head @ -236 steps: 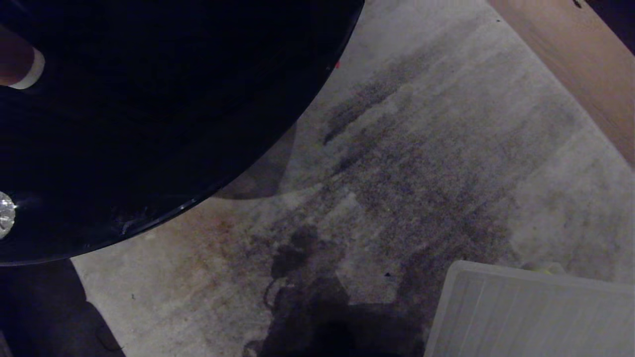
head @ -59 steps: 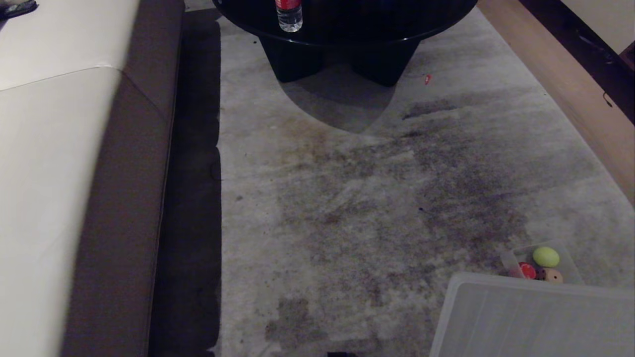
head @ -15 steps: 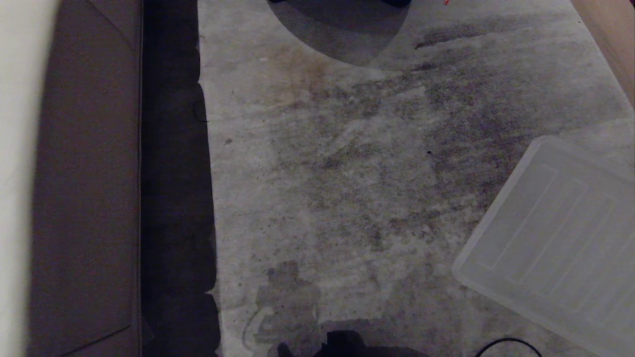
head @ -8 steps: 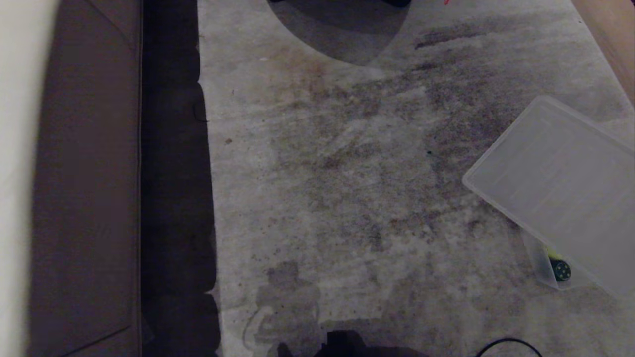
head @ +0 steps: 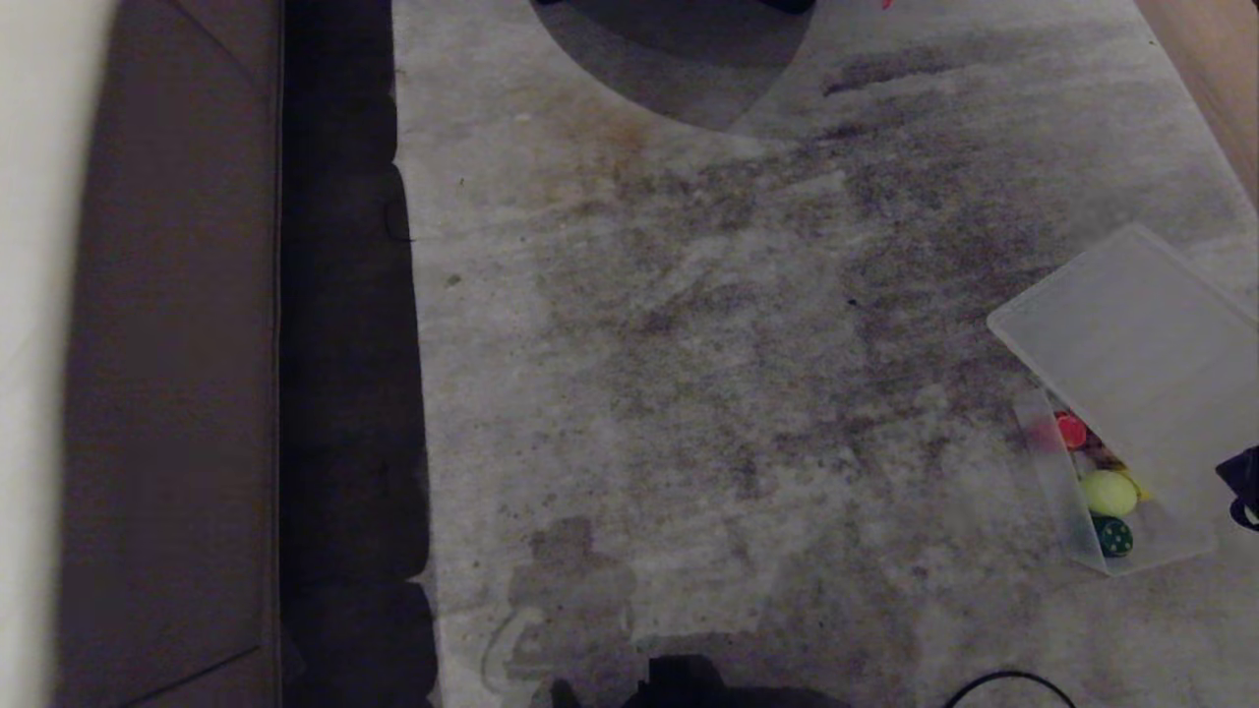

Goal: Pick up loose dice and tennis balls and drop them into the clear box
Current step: Close the lid

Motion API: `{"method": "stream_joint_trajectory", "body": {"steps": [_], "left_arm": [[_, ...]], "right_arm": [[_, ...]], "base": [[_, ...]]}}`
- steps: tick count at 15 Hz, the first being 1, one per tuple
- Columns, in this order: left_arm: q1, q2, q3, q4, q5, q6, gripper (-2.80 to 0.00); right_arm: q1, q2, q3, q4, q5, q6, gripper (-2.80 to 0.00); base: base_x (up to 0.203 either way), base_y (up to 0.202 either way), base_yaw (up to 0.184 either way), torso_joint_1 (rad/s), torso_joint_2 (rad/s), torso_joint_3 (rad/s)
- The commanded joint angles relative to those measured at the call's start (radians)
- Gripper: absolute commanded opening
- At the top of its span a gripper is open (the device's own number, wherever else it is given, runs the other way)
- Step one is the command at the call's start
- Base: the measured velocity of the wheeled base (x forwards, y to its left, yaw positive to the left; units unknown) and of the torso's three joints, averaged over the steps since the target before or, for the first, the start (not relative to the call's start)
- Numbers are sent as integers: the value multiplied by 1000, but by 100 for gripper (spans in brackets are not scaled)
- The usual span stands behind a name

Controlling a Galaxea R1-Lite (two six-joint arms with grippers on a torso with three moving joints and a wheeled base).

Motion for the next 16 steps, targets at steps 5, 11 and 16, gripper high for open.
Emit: {"method": "stream_joint_trajectory", "body": {"steps": [5,11,16], "left_arm": [[0,2,2,0,1,-1,-280],[0,2,2,0,1,-1,-280],[0,1,2,0,1,-1,-280]], "right_arm": [[-175,387,-186,-80,306,193,-280],[-246,593,-215,-335,429,215,-280],[-289,720,-263,-338,430,223,-280]], "base": [[0,0,0,0,0,0],[0,0,0,0,0,0],[0,0,0,0,0,0]]}}
